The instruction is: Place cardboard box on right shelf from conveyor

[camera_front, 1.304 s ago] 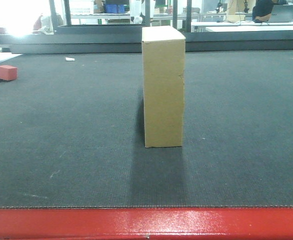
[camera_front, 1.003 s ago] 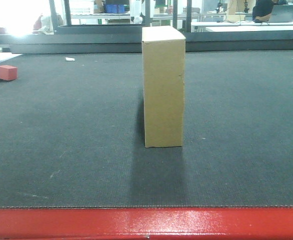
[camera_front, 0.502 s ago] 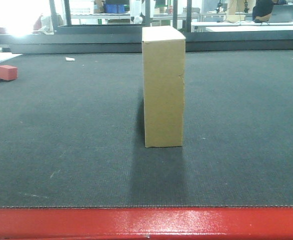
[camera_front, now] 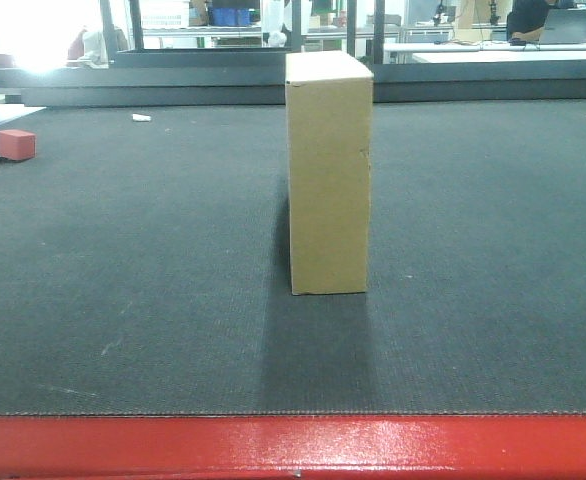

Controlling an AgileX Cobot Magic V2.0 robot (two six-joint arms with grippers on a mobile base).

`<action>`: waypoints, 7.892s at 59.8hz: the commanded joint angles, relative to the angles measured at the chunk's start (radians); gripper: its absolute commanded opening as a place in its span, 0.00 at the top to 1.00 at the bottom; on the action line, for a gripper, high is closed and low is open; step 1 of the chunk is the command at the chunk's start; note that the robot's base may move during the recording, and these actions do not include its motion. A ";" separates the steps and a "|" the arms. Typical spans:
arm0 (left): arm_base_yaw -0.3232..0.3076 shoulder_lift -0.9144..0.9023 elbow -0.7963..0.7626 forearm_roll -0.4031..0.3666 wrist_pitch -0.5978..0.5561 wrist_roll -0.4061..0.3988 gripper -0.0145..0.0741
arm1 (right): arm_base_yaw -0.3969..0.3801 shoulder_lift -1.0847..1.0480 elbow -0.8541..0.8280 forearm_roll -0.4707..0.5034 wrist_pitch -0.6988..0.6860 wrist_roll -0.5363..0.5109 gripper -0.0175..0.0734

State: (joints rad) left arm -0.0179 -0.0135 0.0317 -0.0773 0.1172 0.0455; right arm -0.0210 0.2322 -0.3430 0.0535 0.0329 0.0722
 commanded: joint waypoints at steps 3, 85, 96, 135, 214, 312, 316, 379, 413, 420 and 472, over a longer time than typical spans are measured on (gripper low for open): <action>-0.008 -0.013 0.009 -0.006 -0.084 0.000 0.97 | 0.047 0.165 -0.097 -0.001 -0.068 0.005 0.35; -0.008 -0.013 0.009 -0.006 -0.084 0.000 0.97 | 0.669 1.610 -1.658 -0.352 1.067 0.552 0.12; -0.008 -0.013 0.009 -0.006 -0.084 0.000 0.97 | 0.669 1.642 -1.658 -0.356 1.066 0.580 0.12; -0.008 -0.013 0.009 -0.006 -0.084 0.000 0.97 | 0.632 1.735 -1.652 -0.324 1.109 0.581 0.21; -0.008 -0.013 0.009 -0.006 -0.084 0.000 0.97 | 0.280 0.706 -0.628 -0.261 0.722 0.204 0.49; -0.006 -0.013 0.009 -0.006 -0.084 0.000 0.97 | 0.280 0.126 -0.508 -0.262 0.703 0.205 0.49; -0.006 -0.013 0.009 -0.006 -0.084 0.000 0.97 | 0.280 0.126 -0.508 -0.262 0.703 0.205 0.49; -0.006 -0.013 0.009 -0.006 -0.084 0.000 0.97 | 0.280 0.126 -0.508 -0.262 0.703 0.205 0.49; -0.006 -0.013 0.009 -0.006 -0.084 0.000 0.97 | 0.280 0.126 -0.508 -0.262 0.703 0.205 0.49; -0.004 -0.013 0.009 -0.006 -0.084 0.000 0.97 | 0.280 0.126 -0.508 -0.262 0.703 0.205 0.49; -0.004 -0.013 0.009 -0.006 -0.084 0.000 0.97 | 0.280 0.126 -0.508 -0.262 0.703 0.205 0.49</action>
State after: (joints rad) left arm -0.0199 -0.0135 0.0317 -0.0773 0.1172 0.0455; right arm 0.2661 0.3456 -0.8243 -0.1881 0.8385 0.2865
